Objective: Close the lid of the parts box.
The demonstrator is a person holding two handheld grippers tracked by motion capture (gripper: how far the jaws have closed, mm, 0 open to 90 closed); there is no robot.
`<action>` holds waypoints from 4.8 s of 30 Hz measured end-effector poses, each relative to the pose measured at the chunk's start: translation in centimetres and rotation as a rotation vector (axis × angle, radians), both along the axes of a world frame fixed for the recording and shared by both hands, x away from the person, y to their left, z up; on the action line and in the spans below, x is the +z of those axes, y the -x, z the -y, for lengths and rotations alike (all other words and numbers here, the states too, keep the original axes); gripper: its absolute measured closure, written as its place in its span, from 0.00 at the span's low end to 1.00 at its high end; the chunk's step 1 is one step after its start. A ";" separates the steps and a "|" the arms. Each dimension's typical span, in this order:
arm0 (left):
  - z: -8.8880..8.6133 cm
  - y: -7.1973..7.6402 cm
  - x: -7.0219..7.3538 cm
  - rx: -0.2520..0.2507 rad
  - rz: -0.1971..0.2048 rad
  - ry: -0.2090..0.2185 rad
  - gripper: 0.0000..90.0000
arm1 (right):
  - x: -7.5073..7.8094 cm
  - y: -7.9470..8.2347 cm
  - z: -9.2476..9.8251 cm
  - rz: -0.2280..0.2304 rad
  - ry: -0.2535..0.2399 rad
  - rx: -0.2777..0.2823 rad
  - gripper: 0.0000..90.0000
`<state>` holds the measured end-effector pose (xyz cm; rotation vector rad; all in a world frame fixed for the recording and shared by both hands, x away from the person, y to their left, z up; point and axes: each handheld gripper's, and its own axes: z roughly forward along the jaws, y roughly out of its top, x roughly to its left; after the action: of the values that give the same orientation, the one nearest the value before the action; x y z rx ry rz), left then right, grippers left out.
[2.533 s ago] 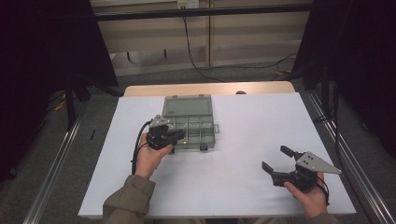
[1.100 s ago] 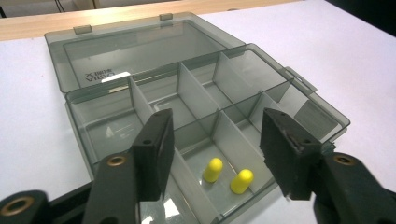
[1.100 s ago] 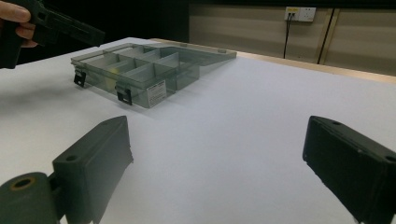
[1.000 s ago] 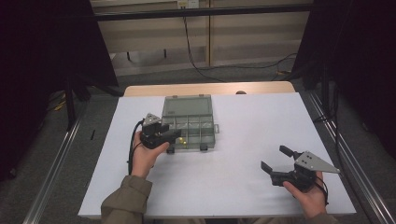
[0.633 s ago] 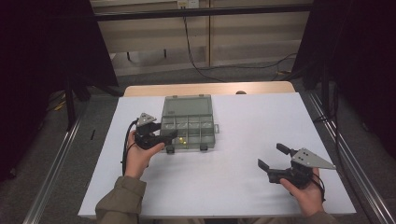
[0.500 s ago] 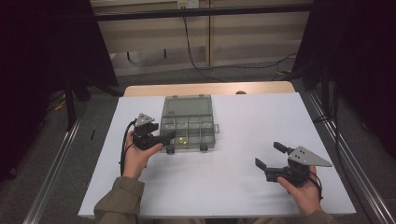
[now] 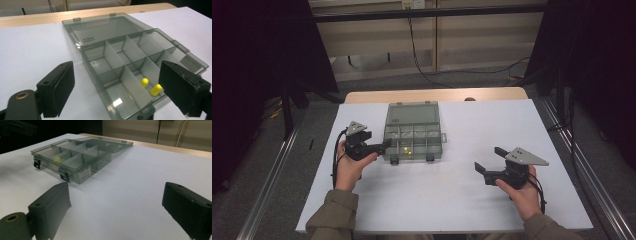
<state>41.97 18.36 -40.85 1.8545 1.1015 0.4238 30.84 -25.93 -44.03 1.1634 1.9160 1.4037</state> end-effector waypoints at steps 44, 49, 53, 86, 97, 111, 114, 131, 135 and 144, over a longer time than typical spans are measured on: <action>-1.3 -4.5 -1.0 0.092 -0.030 -0.015 0.12 | -0.4 -9.1 -4.5 -0.122 0.096 -0.117 0.10; -0.9 -4.8 -1.2 0.097 -0.030 -0.009 0.12 | -0.7 -9.8 -5.0 -0.135 0.089 -0.128 0.12; -1.2 -5.1 -1.2 0.112 -0.031 -0.009 0.13 | -0.7 -10.5 -5.2 -0.141 0.111 -0.129 0.11; -2.0 -8.8 -2.5 0.207 -0.077 -0.042 0.45 | -1.6 -17.0 -8.1 -0.267 0.104 -0.205 0.21; -1.2 -10.1 -2.9 0.236 -0.108 -0.036 0.65 | -1.0 -18.9 -9.4 -0.290 0.102 -0.206 0.45; -0.5 -11.9 -4.3 0.214 -0.145 -0.041 0.90 | -1.2 -21.0 -10.7 -0.376 0.094 -0.204 0.83; -0.2 -12.4 -4.5 0.210 -0.152 -0.041 0.94 | -1.3 -21.5 -11.0 -0.396 0.100 -0.201 0.95; 1.0 -14.9 -6.1 0.215 -0.194 -0.024 0.98 | -2.6 -24.2 -11.8 -0.430 0.129 -0.188 1.00; 1.5 -14.8 -6.3 0.207 -0.198 -0.009 1.00 | -2.7 -24.1 -11.9 -0.423 0.144 -0.179 1.00; 1.6 -14.4 -5.8 0.205 -0.228 -0.041 1.00 | -2.4 -23.7 -11.7 -0.459 0.123 -0.174 1.00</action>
<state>56.38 16.75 -46.62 1.8654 1.4550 0.3599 54.51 -14.23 -46.46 1.6525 2.0996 0.9701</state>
